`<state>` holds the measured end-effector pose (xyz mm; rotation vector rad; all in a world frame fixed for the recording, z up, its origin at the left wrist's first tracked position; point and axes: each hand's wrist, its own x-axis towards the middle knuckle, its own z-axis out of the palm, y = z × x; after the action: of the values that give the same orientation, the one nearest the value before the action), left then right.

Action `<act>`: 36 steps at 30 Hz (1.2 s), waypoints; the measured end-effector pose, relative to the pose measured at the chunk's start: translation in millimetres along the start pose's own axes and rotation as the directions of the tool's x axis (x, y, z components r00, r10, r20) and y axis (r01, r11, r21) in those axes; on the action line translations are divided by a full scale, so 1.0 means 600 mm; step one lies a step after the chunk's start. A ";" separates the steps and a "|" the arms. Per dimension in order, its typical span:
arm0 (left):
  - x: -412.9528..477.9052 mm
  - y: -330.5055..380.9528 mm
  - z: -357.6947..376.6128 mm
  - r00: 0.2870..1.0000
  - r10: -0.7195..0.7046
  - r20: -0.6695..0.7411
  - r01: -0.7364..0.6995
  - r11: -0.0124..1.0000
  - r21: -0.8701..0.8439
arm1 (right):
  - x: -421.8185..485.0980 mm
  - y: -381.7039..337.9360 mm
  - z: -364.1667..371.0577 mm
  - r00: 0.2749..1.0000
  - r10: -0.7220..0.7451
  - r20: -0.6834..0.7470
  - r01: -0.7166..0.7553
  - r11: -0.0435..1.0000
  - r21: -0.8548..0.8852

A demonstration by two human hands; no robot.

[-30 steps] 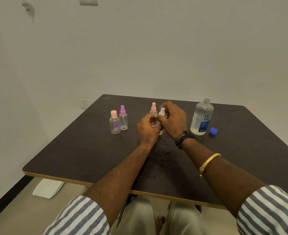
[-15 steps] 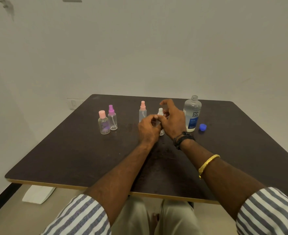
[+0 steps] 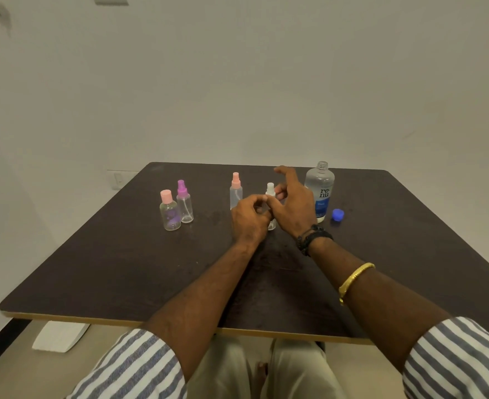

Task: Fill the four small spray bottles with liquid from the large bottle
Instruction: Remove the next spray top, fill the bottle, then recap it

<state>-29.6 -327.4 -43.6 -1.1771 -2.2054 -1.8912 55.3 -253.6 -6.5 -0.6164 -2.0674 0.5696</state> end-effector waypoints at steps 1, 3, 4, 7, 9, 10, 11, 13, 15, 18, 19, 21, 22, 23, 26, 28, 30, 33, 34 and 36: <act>0.001 0.000 0.000 1.000 -0.007 -0.002 0.007 1.000 -0.001 | -0.002 -0.001 0.000 1.000 -0.010 0.010 0.010 1.000 0.012; 0.000 0.001 0.002 1.000 -0.009 0.001 0.009 1.000 -0.005 | -0.004 -0.003 -0.001 1.000 -0.016 0.021 0.015 0.999 0.029; -0.001 0.002 0.002 1.000 -0.006 0.002 0.006 1.000 -0.004 | -0.003 -0.003 -0.001 1.000 -0.016 0.020 0.015 0.999 0.029; -0.003 0.002 0.001 1.000 -0.004 -0.005 0.004 1.000 0.012 | 0.002 0.002 0.001 1.000 0.002 0.007 -0.002 1.000 -0.030; -0.003 0.002 -0.001 1.000 -0.004 0.001 0.004 1.000 0.007 | 0.002 0.006 0.002 1.000 0.021 0.005 -0.021 0.998 -0.054; -0.003 0.001 -0.002 1.000 -0.001 0.005 0.001 1.000 0.004 | 0.001 0.006 0.003 1.000 0.023 0.003 -0.023 0.998 -0.052; -0.002 0.000 -0.002 1.000 0.000 0.007 0.000 1.000 0.002 | -0.001 0.007 0.004 1.000 0.017 -0.001 -0.017 0.999 -0.044; -0.001 -0.003 -0.001 1.000 0.003 0.007 -0.003 1.000 0.011 | -0.005 0.004 0.004 1.000 0.002 -0.008 -0.002 1.000 -0.024; 0.000 -0.005 0.001 1.000 0.012 0.005 -0.012 1.000 0.026 | -0.008 0.001 0.003 1.000 0.003 0.002 -0.003 1.000 0.004; -0.002 -0.003 0.003 1.000 0.016 0.011 -0.017 0.999 0.027 | -0.009 -0.001 0.002 1.000 -0.008 0.015 0.008 1.000 0.000; -0.003 -0.001 0.002 1.000 0.012 0.010 -0.013 1.000 0.020 | -0.008 0.000 0.002 1.000 -0.007 0.013 0.007 1.000 -0.013; -0.002 -0.001 0.001 1.000 0.003 0.006 -0.003 1.000 0.012 | -0.005 0.002 0.001 1.000 0.011 0.006 -0.011 0.999 -0.031; -0.003 -0.001 -0.001 1.000 0.000 0.006 0.000 1.000 0.012 | -0.004 0.004 0.001 1.000 0.018 0.004 -0.018 0.999 -0.035; -0.003 -0.001 -0.002 1.000 -0.003 0.009 0.003 1.000 0.012 | -0.004 0.005 0.001 1.000 0.018 0.004 -0.018 0.999 -0.035; -0.002 -0.002 -0.003 1.000 0.003 0.014 -0.003 1.000 0.006 | -0.006 0.006 0.002 1.000 -0.010 0.008 0.010 1.000 -0.008; 0.001 -0.005 -0.002 1.000 0.010 0.016 -0.010 1.000 0.021 | -0.009 0.005 0.003 0.999 -0.034 0.009 0.034 0.999 0.009; 0.002 -0.007 0.000 1.000 0.001 0.019 -0.002 1.000 0.025 | -0.009 0.003 0.004 0.999 -0.036 0.011 0.036 0.999 0.009; 0.000 -0.005 -0.001 1.000 -0.005 0.013 0.004 0.999 0.041 | -0.006 0.005 0.004 1.000 -0.009 0.028 0.010 1.000 -0.019; -0.001 -0.005 -0.002 1.000 -0.006 0.015 0.006 0.999 0.038 | -0.006 0.005 0.003 1.000 -0.008 0.028 0.008 1.000 -0.019; -0.002 -0.003 -0.003 1.000 -0.017 0.020 0.016 1.000 0.016 | -0.005 0.004 0.003 1.000 -0.016 0.023 0.016 1.000 -0.010</act>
<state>-30.6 -329.5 -45.2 -1.1844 -2.2427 -1.8732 56.2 -254.0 -10.8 -0.6009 -2.0964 0.5598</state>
